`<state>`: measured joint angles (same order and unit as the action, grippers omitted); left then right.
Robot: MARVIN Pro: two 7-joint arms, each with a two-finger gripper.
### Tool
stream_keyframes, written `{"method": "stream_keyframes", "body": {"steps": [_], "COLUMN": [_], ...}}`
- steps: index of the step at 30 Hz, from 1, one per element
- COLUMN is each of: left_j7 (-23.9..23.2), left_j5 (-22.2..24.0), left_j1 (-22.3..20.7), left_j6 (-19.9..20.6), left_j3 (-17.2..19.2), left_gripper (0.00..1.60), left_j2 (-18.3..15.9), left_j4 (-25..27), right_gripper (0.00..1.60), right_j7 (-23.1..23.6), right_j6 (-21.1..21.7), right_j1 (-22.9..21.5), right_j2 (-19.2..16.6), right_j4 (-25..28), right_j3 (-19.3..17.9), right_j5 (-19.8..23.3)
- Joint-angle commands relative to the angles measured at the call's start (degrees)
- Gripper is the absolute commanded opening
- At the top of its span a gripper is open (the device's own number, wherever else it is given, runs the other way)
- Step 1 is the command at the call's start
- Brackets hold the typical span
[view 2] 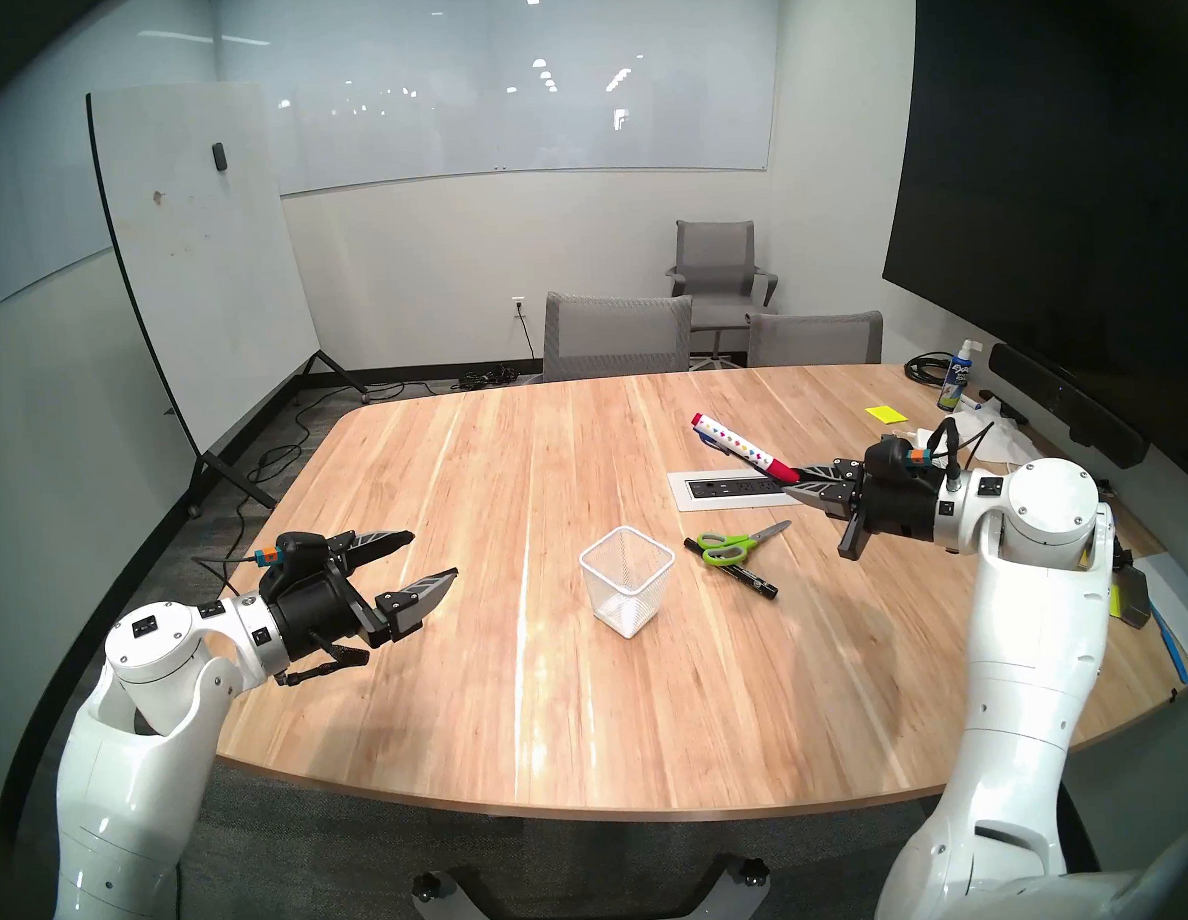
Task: Place the pen, the marker, and the scissors into the pen holder
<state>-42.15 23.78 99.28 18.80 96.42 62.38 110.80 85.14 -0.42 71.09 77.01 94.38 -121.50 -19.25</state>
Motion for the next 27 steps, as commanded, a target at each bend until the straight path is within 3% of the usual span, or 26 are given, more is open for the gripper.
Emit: {"method": "stream_keyframes", "body": {"steps": [1, 15, 27], "left_j7": [-0.02, -0.01, -0.02], "left_j5": [-0.03, -0.03, -0.03], "left_j1": [-0.08, -0.07, -0.08], "left_j6": [-0.03, -0.03, -0.03], "left_j3": [0.07, 0.07, 0.07], "left_gripper": [1.60, 1.60, 1.60], "left_j2": [-0.08, -0.08, -0.08], "left_j4": [0.84, 0.84, 0.84], "right_gripper": [0.00, 0.00, 0.00], "right_j7": [-0.14, -0.14, -0.81], "right_j6": [-3.35, -8.51, -11.13], "right_j1": [0.71, 3.05, 1.62], "right_j2": [0.35, 1.06, 1.22], "right_j4": [2.68, 4.80, 3.68], "right_j3": [-0.58, -2.15, -1.31], "right_j5": [1.90, 4.81, 3.62]}}
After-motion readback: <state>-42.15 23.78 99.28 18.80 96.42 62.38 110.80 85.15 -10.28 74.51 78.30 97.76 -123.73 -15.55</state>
